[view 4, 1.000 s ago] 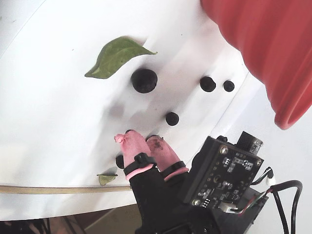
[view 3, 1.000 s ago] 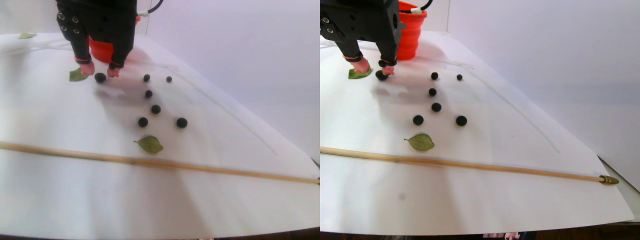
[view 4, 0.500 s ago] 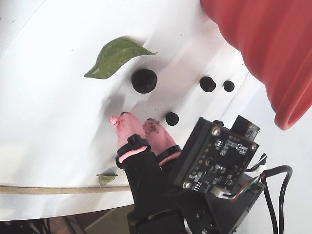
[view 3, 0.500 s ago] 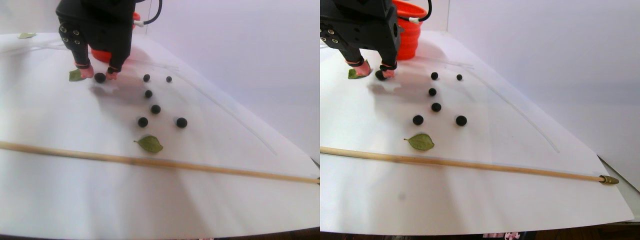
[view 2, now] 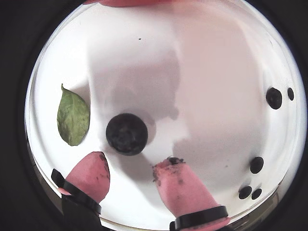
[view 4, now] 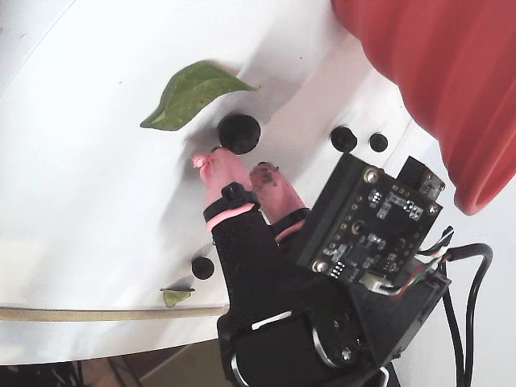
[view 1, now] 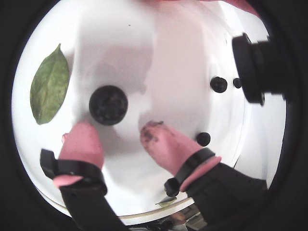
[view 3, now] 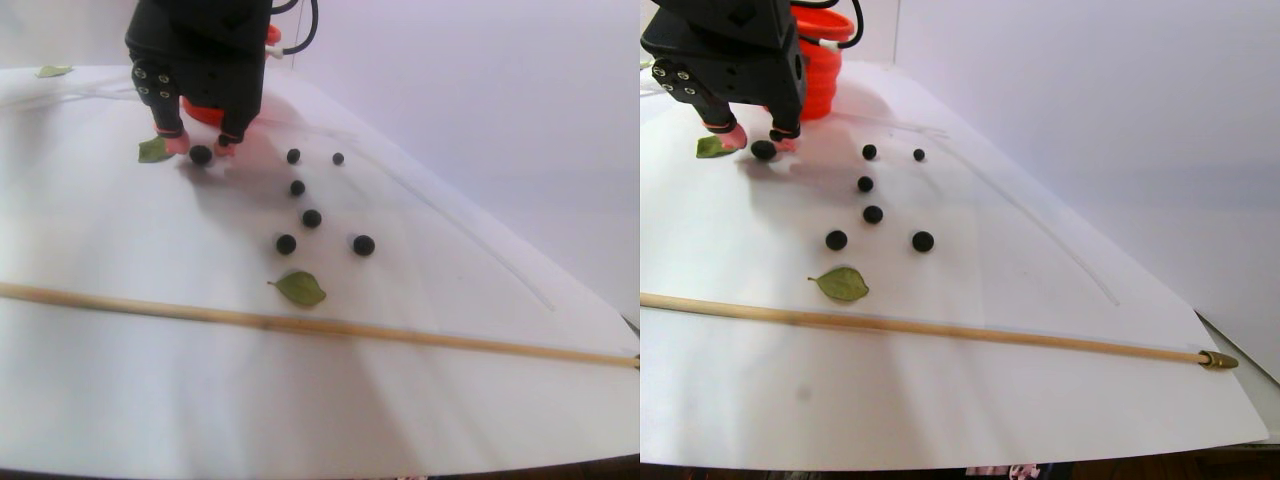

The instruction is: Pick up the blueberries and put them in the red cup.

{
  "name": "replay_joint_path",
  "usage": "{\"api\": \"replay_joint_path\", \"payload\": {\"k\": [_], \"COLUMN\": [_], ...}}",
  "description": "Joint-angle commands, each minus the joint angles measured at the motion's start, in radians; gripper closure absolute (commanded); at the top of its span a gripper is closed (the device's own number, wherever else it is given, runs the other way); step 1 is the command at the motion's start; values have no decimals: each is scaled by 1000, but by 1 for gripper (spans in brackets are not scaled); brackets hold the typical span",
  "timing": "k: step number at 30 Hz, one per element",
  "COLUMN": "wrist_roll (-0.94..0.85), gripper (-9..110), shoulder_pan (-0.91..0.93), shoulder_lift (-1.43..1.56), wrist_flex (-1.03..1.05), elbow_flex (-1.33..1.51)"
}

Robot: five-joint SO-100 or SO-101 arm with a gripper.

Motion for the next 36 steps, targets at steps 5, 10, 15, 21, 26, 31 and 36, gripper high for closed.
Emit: {"api": "replay_joint_path", "payload": {"k": [5,10,15,21,26,31,36], "wrist_roll": [8,2,9,23,28,34,38], "gripper": [82,82,82,82,82,82,82], "shoulder_pan": [-3,-6,-6,-11,-14,-14,-9], "shoulder_lift": [-29,-69,-84,-106,-126,-152,-163], "wrist_flex": [-40,-67,-69,-86,-109,-135,-141], "elbow_flex": [-26,-48,-71,-83,-84,-95,-115]}}
